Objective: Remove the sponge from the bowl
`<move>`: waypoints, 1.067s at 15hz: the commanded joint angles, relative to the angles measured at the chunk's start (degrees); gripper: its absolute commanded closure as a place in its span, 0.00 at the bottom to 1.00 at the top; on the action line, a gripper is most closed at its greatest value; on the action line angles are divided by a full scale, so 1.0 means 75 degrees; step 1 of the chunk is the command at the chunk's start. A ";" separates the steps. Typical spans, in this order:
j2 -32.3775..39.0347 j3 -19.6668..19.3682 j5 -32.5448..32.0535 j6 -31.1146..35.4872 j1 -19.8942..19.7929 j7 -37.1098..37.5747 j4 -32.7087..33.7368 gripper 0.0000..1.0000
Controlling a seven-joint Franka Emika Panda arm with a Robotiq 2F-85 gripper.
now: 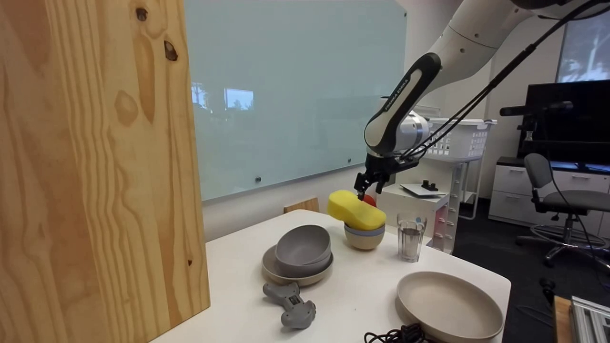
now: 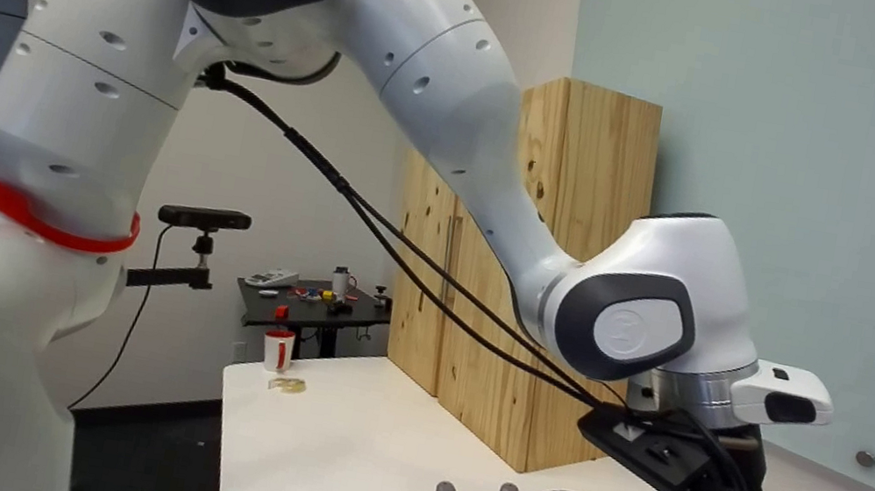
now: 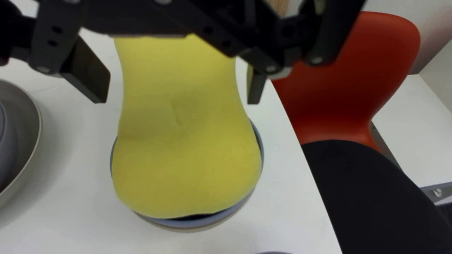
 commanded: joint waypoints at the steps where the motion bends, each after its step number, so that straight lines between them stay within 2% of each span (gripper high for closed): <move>1: 0.0415 0.0036 -0.0336 0.0239 0.0068 -0.0335 0.0054 0.00; 8: 0.0844 -0.0317 -0.1441 -0.0116 0.0511 -0.0058 0.0410 0.00; 13: 0.1121 -0.0810 -0.2415 -0.0575 0.0905 0.0269 0.0873 0.00; 14: 0.1144 -0.0821 -0.2506 -0.0677 0.0924 0.0288 0.0946 0.00; 16: 0.1132 -0.0418 -0.2108 -0.0761 0.0645 -0.0083 0.1005 0.00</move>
